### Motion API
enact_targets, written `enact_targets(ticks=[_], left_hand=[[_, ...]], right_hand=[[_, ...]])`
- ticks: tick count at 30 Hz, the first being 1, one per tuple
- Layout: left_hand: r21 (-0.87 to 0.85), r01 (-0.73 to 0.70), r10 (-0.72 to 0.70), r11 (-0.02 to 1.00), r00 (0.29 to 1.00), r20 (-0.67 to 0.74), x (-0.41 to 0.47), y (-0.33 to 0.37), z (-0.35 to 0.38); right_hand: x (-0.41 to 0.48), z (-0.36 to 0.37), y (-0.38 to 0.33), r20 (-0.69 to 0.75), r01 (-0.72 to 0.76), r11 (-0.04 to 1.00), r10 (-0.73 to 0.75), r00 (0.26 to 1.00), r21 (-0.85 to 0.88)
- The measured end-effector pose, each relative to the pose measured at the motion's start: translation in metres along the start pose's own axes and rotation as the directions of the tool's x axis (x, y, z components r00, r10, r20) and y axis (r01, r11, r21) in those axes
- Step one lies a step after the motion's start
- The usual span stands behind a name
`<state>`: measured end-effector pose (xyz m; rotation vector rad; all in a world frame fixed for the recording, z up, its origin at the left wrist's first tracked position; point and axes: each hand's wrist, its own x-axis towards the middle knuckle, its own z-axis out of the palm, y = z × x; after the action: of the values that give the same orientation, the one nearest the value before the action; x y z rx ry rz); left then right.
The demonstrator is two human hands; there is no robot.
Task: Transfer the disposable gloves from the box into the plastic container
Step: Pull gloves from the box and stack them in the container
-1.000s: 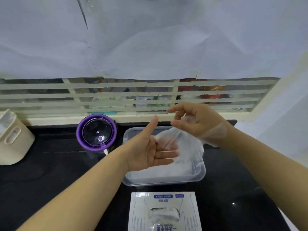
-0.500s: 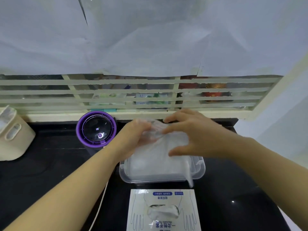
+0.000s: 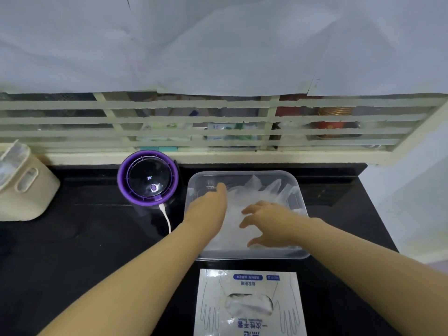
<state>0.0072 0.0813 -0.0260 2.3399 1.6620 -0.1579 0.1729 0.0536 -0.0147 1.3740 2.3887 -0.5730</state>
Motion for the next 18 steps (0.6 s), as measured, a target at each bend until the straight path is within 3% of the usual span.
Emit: enact_targets(ticks=[3,5,6,8,12,15,18], left_hand=[[0.061,0.065,-0.058,0.996,0.993,-0.106,-0.004,0.002,-0.005],[0.149,0.016,0.016,0.989,0.977,-0.214,-0.004,0.009,-0.015],[0.186,-0.047,0.086,0.981,0.975,-0.203,-0.004,0.013,-0.018],[0.201,-0.161,0.169,0.966,0.985,-0.023,-0.003,0.021,-0.014],[0.186,-0.095,0.015,0.978,0.919,0.394,0.005,0.017,0.011],[0.231,-0.092,-0.032,0.969,0.875,0.483,0.009,0.013,0.021],[0.245,-0.083,-0.045,0.966,0.879,0.475,0.01,0.014,0.024]], right_hand=[[0.011,0.01,0.001,0.063,-0.001,0.999,-0.001,0.998,0.036],[0.017,0.014,0.001,0.075,-0.003,0.998,-0.001,0.997,0.062],[0.02,0.015,0.001,0.077,-0.002,0.998,-0.003,0.997,0.064],[0.024,0.017,0.0,0.083,0.003,0.999,-0.007,0.997,0.048],[0.028,0.018,-0.001,0.078,0.004,0.998,-0.008,0.997,0.057],[0.023,0.013,0.001,-0.012,-0.049,0.997,0.05,0.999,0.06],[0.02,0.013,0.003,0.071,-0.175,0.983,0.171,0.983,0.059]])
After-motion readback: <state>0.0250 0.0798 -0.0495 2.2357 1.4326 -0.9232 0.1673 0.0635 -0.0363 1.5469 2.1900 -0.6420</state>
